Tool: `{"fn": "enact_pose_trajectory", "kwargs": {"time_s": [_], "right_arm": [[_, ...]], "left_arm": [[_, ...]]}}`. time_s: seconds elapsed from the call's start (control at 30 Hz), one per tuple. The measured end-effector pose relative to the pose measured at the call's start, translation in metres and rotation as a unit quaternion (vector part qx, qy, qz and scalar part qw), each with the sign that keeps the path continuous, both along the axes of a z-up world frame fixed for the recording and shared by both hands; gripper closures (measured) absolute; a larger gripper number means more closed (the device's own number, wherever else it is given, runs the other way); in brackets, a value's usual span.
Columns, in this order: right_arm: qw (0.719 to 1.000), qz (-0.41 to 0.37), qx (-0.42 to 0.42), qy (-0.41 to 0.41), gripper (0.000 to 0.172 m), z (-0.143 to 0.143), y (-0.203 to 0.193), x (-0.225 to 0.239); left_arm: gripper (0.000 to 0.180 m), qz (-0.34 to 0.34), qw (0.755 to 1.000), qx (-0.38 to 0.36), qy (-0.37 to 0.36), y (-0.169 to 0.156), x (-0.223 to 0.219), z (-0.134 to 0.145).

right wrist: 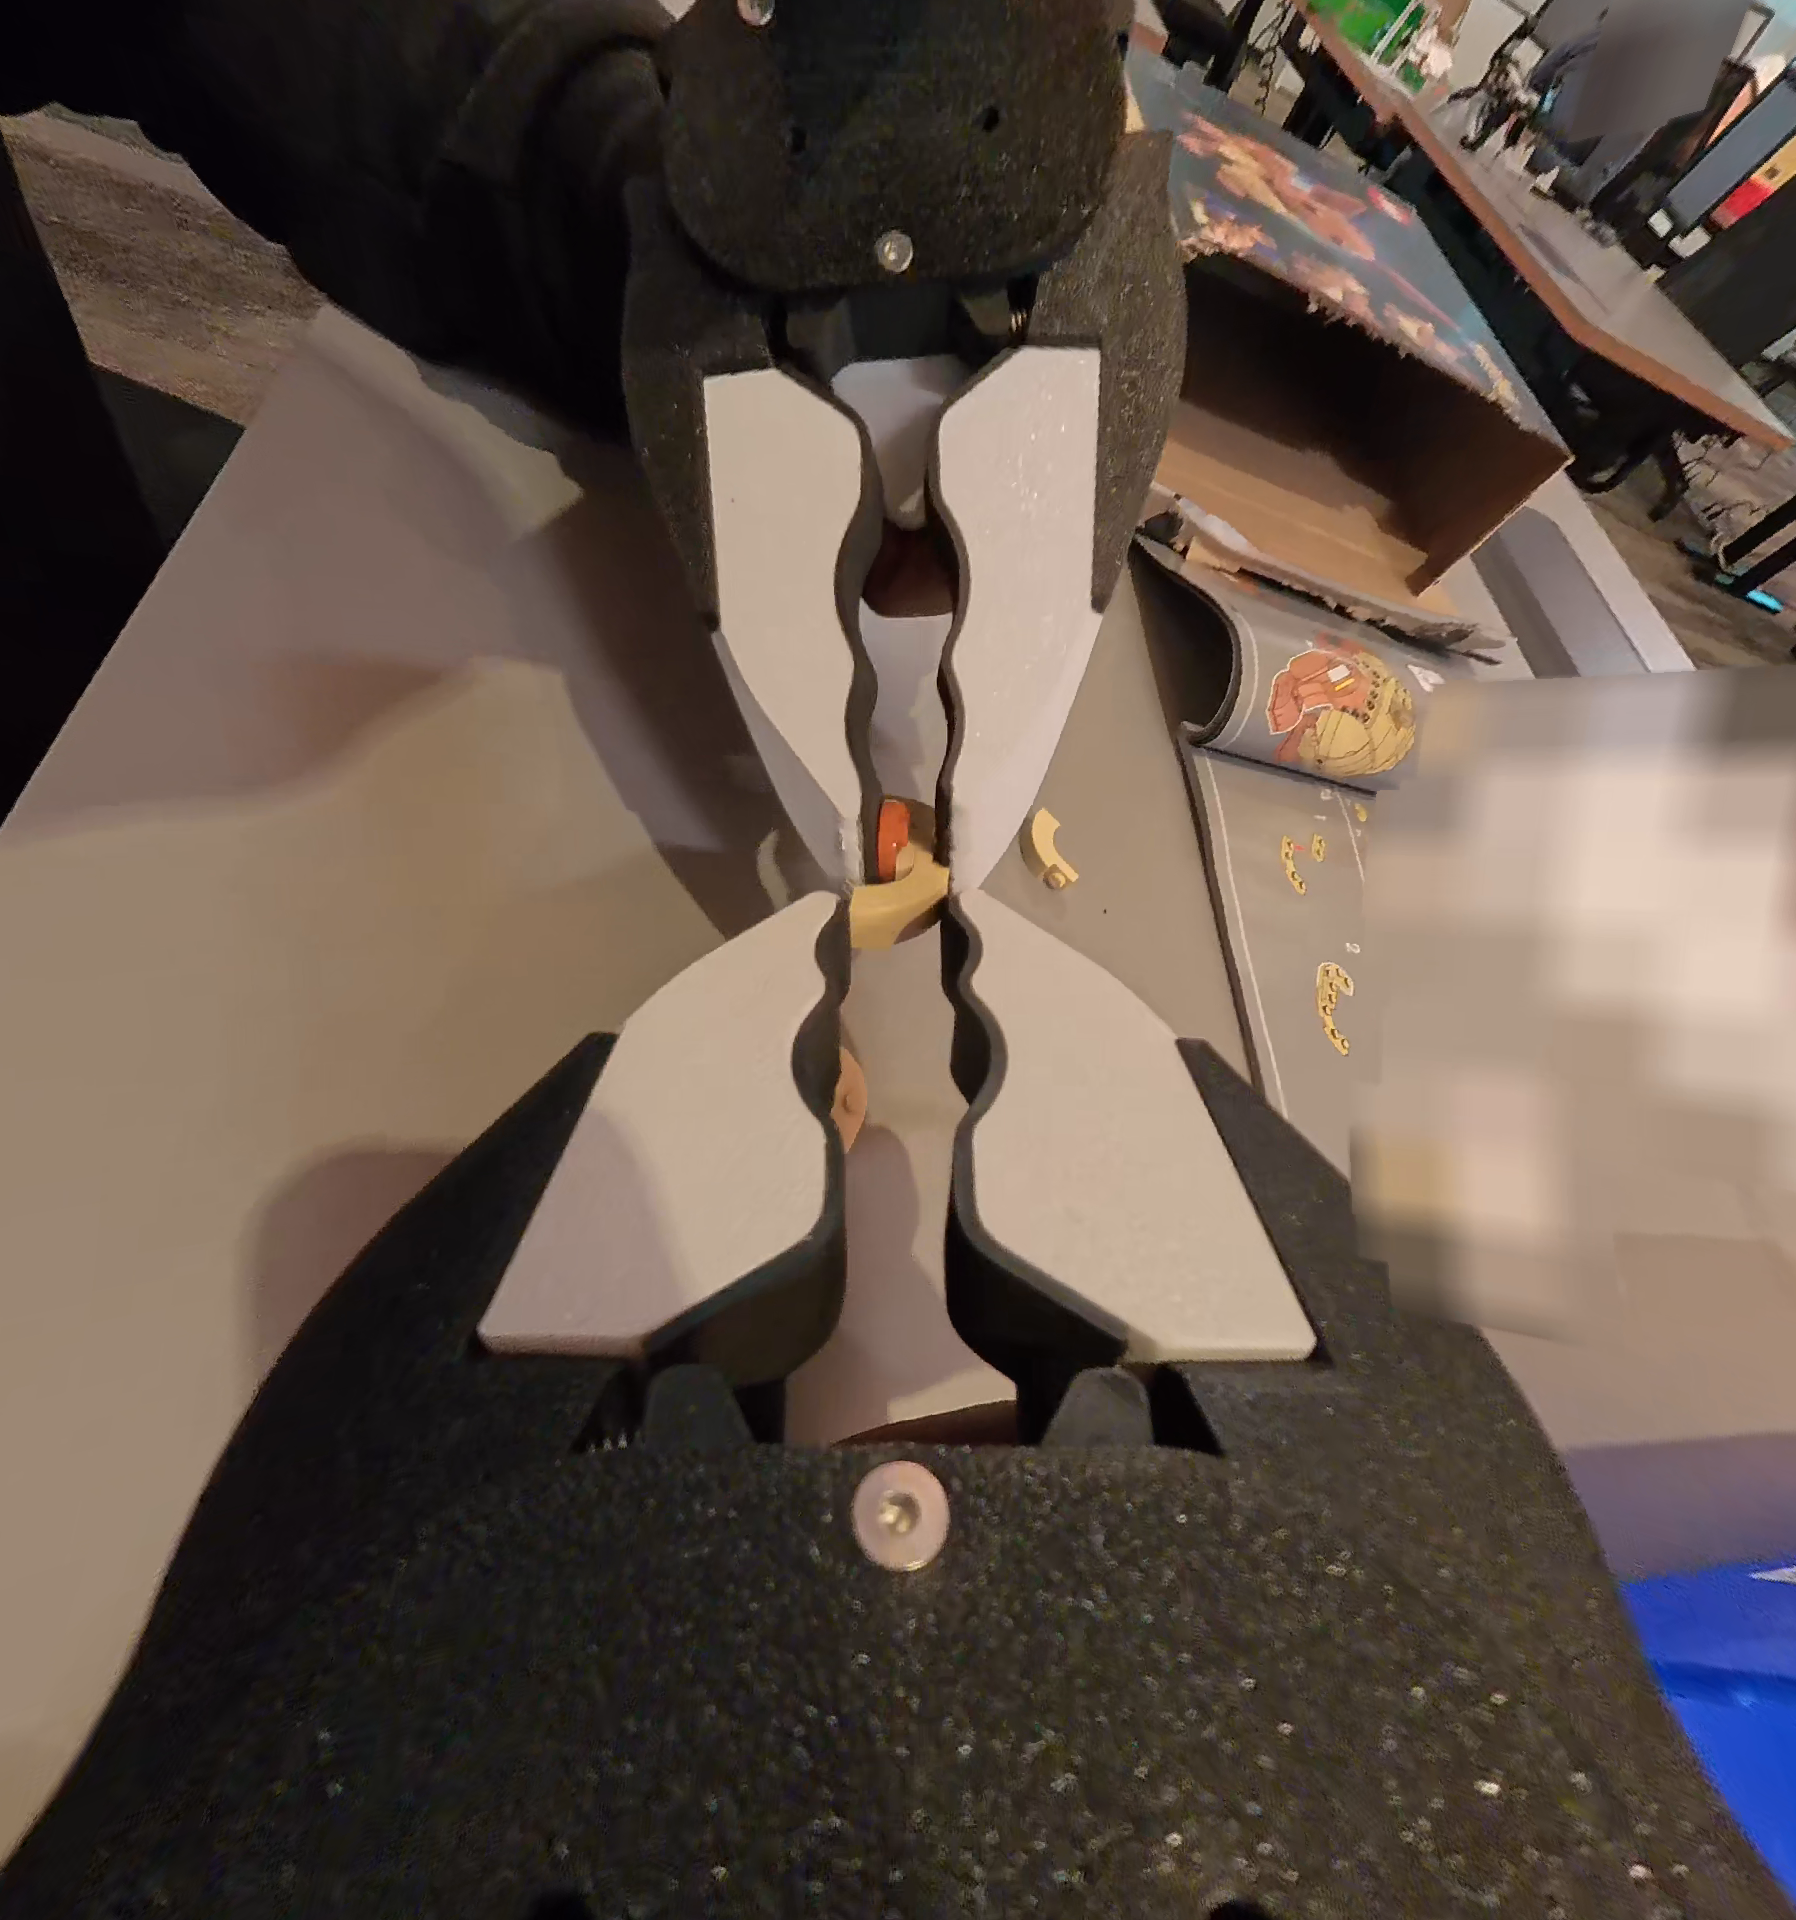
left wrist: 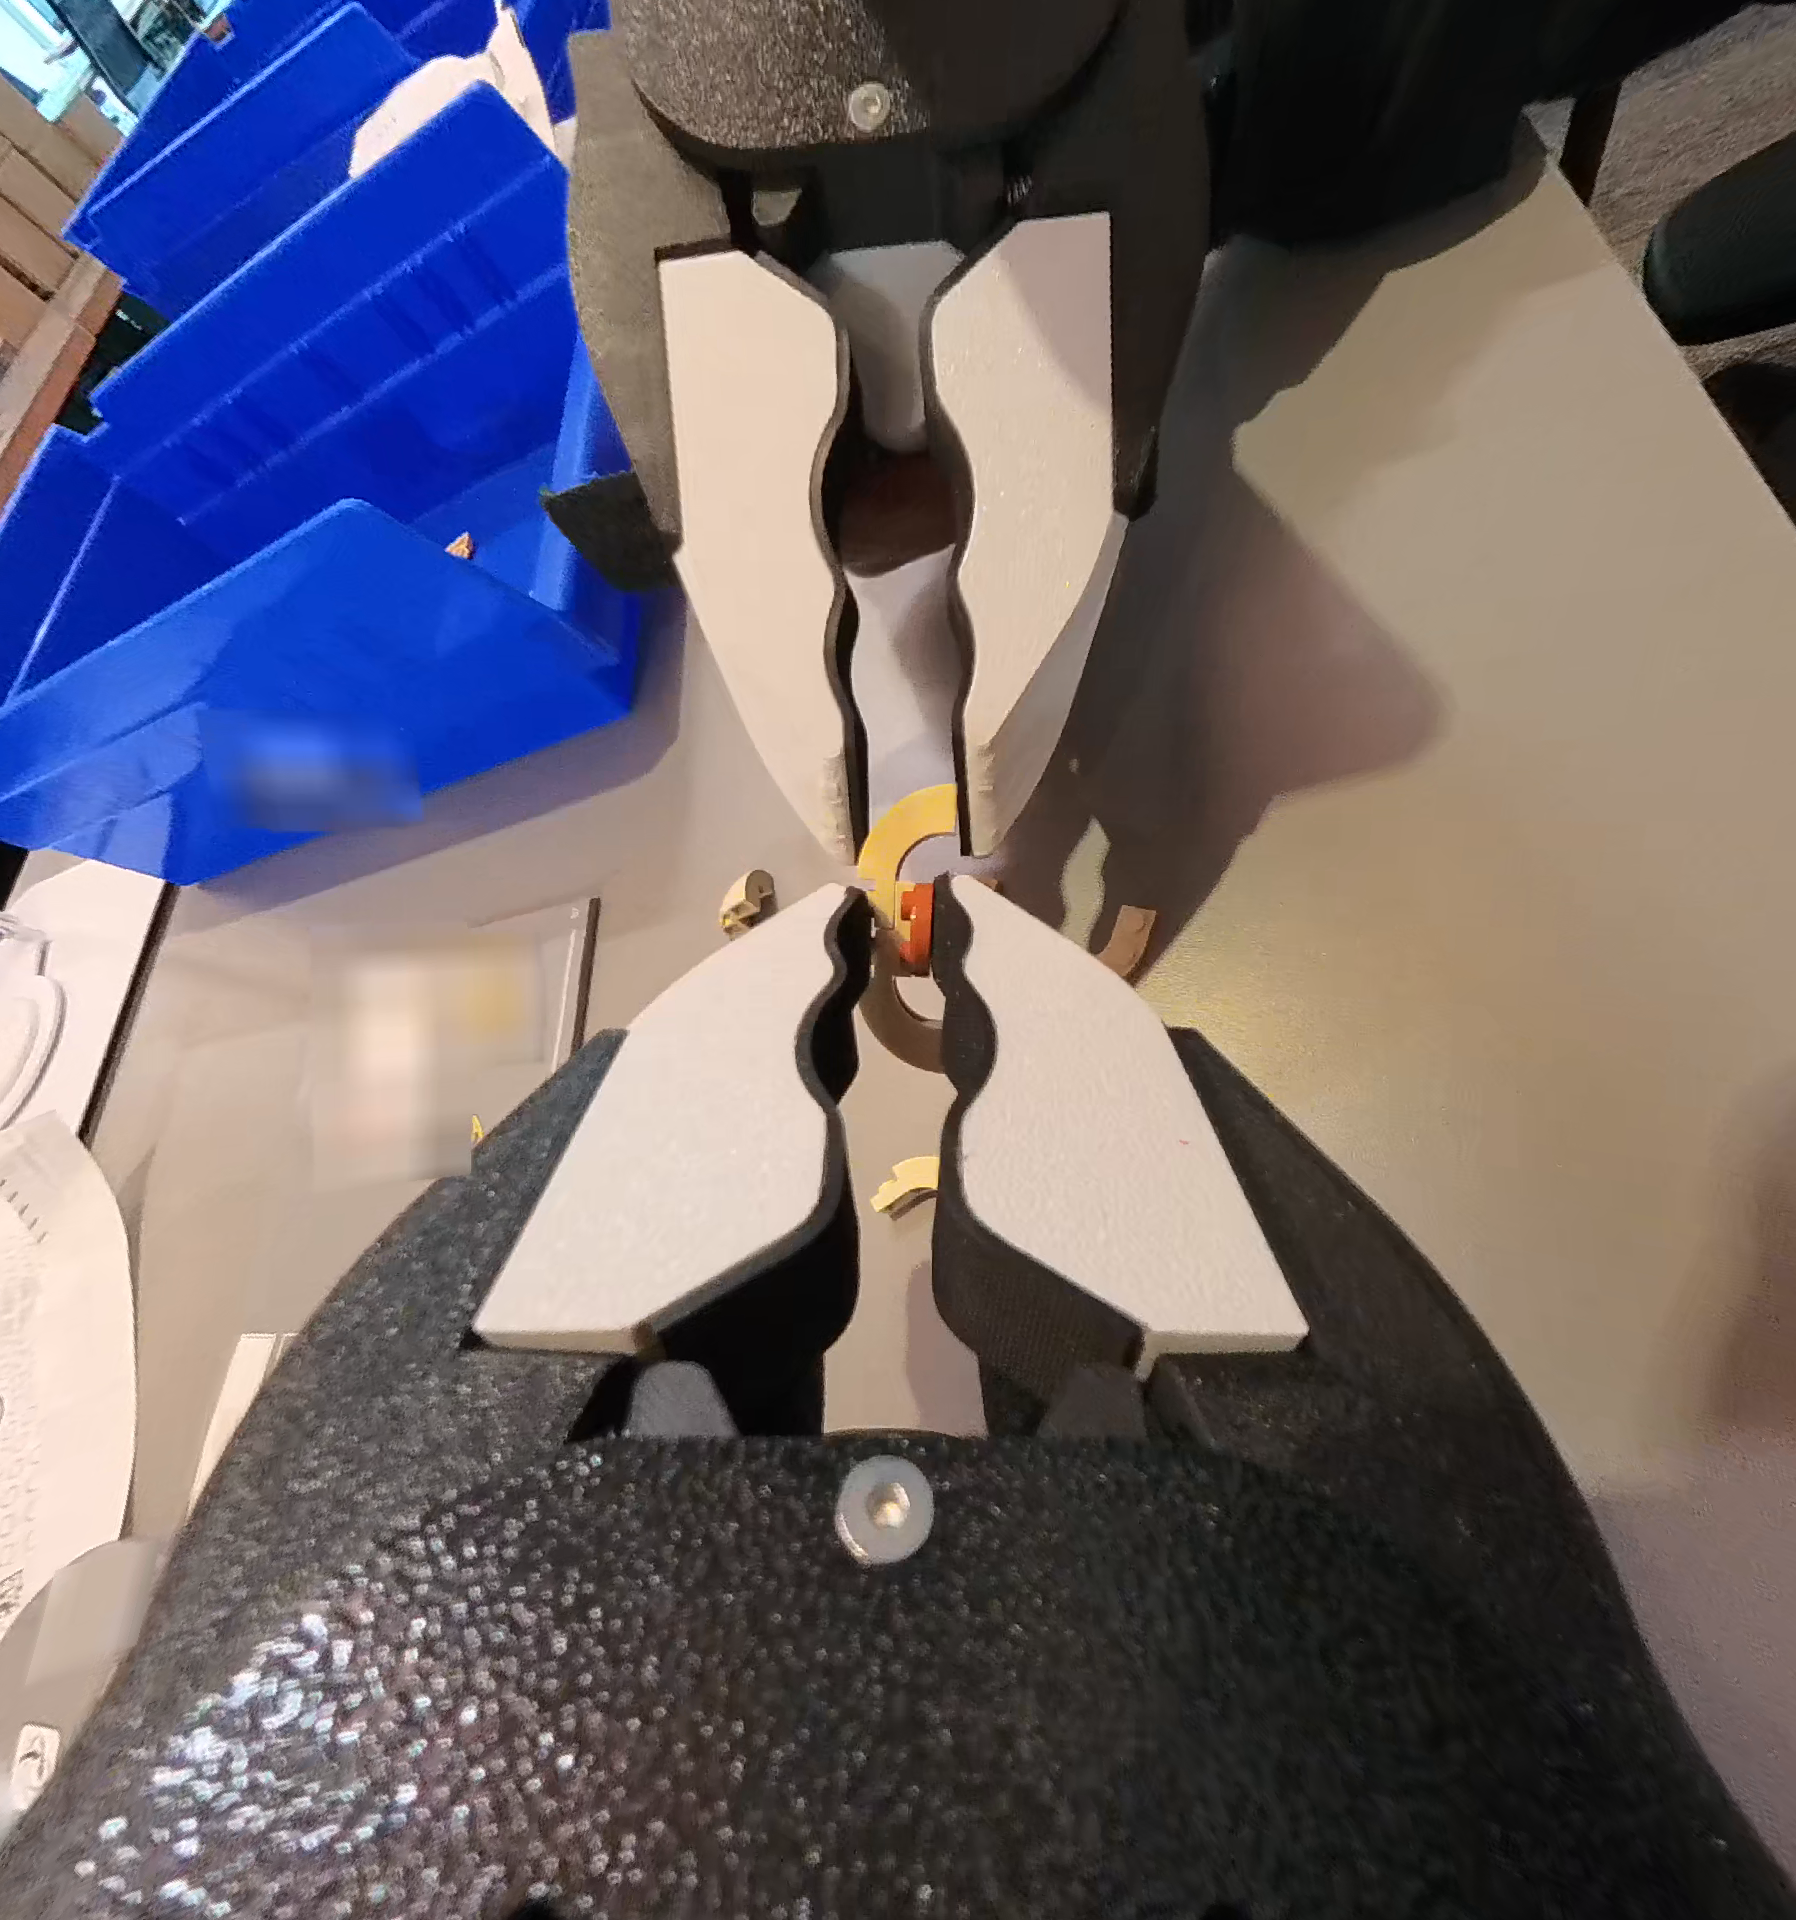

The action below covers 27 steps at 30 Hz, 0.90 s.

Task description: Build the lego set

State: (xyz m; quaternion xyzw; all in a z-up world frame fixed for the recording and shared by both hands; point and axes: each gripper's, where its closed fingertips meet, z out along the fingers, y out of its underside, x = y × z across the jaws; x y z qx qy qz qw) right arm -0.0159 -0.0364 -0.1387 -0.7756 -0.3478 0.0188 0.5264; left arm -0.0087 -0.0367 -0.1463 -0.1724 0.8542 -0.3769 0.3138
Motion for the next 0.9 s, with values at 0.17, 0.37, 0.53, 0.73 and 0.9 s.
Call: {"fn": "enact_pose_trajectory", "kwargs": {"time_s": [0.17,0.37,0.53,0.73,0.9], "right_arm": [[1.0,0.007,0.015,-0.001,0.156,0.002,0.0,-0.001],[0.999,0.0,0.043,-0.022,0.154,0.004,0.003,-0.003],[0.999,-0.001,0.04,-0.026,0.155,0.003,0.003,-0.003],[0.998,-0.014,0.048,-0.031,0.155,0.002,0.006,0.001],[0.996,-0.037,0.064,-0.04,0.157,0.004,0.01,0.009]], "left_arm": [[0.169,-0.005,1.0,-0.006,-0.008,-0.001,-0.001,0.002],[0.169,-0.01,1.0,-0.016,-0.013,-0.001,-0.001,0.006],[0.169,-0.011,1.0,-0.014,-0.009,-0.001,-0.002,0.004],[0.169,-0.001,1.0,-0.017,-0.014,0.001,0.002,0.003],[0.169,0.009,0.998,-0.057,-0.017,0.006,0.008,0.004]]}}
